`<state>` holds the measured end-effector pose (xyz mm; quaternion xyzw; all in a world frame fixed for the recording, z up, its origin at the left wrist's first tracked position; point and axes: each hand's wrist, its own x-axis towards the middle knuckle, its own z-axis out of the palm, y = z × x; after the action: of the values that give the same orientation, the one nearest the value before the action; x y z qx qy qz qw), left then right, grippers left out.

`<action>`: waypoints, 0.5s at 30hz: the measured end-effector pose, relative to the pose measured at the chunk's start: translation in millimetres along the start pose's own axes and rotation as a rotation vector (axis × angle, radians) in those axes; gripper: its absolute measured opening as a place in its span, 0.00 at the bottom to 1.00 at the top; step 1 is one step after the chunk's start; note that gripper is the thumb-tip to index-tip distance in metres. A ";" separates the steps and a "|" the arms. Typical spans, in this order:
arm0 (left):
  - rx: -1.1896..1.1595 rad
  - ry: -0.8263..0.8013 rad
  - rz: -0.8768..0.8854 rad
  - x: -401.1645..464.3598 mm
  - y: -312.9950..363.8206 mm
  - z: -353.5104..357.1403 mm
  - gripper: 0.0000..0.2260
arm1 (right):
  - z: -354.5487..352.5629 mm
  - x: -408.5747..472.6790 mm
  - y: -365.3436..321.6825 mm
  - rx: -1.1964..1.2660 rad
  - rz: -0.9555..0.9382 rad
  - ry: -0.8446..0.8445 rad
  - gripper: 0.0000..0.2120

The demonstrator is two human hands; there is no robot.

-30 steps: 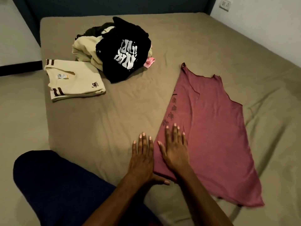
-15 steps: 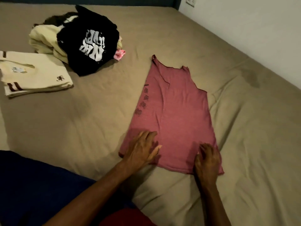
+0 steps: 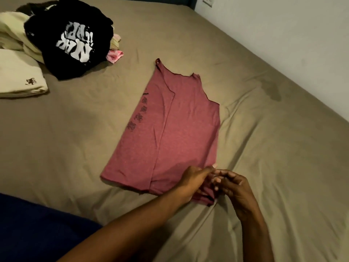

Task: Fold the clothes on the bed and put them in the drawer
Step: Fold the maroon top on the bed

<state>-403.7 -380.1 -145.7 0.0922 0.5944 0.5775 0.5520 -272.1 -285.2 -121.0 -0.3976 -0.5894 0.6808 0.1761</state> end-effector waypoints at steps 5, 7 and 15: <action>0.058 0.154 0.087 17.4 10.3 -13.2 0.14 | -3.5 101.7 -12.7 0.076 -0.069 0.193 0.08; 0.091 0.144 0.094 18.1 10.6 -22.9 0.08 | 2.6 155.6 -19.6 0.084 -0.132 0.249 0.11; 0.078 -0.097 -0.023 14.5 1.2 -42.2 0.05 | 7.8 319.7 -66.2 -0.577 -0.243 0.563 0.20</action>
<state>-442.0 -393.5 -164.4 0.1346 0.5901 0.5423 0.5828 -492.0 -47.8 -165.4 -0.5289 -0.7272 0.3268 0.2909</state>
